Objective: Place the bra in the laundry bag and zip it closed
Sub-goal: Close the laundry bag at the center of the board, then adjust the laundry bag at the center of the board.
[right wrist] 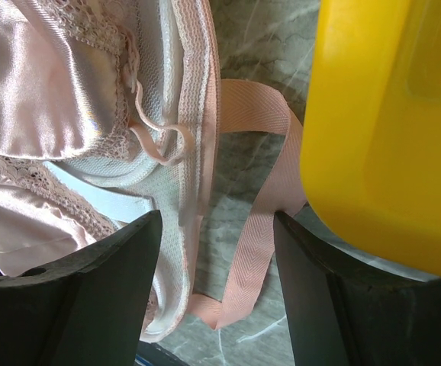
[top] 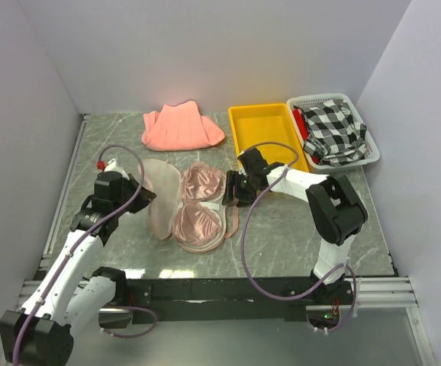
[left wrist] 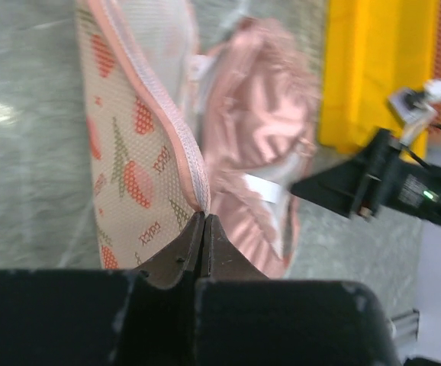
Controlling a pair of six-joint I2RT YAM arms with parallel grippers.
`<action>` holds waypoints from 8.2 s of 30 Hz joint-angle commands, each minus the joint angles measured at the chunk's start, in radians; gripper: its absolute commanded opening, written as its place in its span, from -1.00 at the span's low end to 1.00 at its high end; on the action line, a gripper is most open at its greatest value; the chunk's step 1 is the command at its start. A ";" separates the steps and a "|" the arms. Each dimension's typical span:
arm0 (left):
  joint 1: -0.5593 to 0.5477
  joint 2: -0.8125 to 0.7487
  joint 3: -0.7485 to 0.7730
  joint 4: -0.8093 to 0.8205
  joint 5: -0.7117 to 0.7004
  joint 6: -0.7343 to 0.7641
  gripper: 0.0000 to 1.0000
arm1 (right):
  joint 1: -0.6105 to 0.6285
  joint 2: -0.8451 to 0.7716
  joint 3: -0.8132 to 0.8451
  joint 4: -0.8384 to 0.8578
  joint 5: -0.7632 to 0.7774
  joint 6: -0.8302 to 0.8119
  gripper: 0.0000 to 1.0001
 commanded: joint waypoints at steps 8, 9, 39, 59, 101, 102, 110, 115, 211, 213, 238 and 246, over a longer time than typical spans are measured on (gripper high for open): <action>-0.201 0.067 0.122 0.098 0.030 0.003 -0.98 | 0.001 -0.017 0.038 0.001 0.021 0.002 0.36; -0.230 0.074 0.125 0.114 0.028 0.000 -0.98 | 0.000 -0.019 0.038 -0.001 0.024 0.002 0.37; -0.655 0.422 0.175 0.335 -0.030 -0.032 -0.98 | -0.002 -0.045 0.018 -0.061 0.152 0.019 0.40; -0.741 0.633 0.214 0.360 -0.076 -0.061 -0.97 | -0.003 -0.262 0.013 -0.177 0.469 0.050 0.44; -0.372 0.337 0.043 0.165 -0.338 -0.095 0.69 | 0.123 -0.223 0.088 -0.054 -0.167 0.044 0.12; -0.372 0.344 0.039 0.179 -0.337 -0.095 0.69 | 0.145 -0.212 0.091 -0.059 -0.168 0.042 0.11; -0.369 0.409 0.017 0.222 -0.306 -0.105 0.66 | 0.173 -0.175 -0.025 -0.002 -0.149 0.063 0.01; -0.370 0.426 -0.027 0.263 -0.289 -0.125 0.66 | 0.173 -0.148 -0.062 -0.031 -0.071 0.053 0.01; 0.007 0.954 0.419 0.550 0.349 0.306 0.85 | -0.060 -0.760 -0.633 0.145 -0.267 0.198 0.89; 0.007 0.966 0.412 0.552 0.344 0.309 0.84 | -0.060 -0.740 -0.634 0.159 -0.273 0.204 0.89; 0.009 0.845 0.174 0.725 0.360 0.321 0.80 | -0.028 -0.557 -0.653 0.320 -0.326 0.241 0.85; 0.009 0.804 0.201 0.675 0.295 0.315 0.83 | -0.023 -0.537 -0.659 0.320 -0.322 0.254 0.85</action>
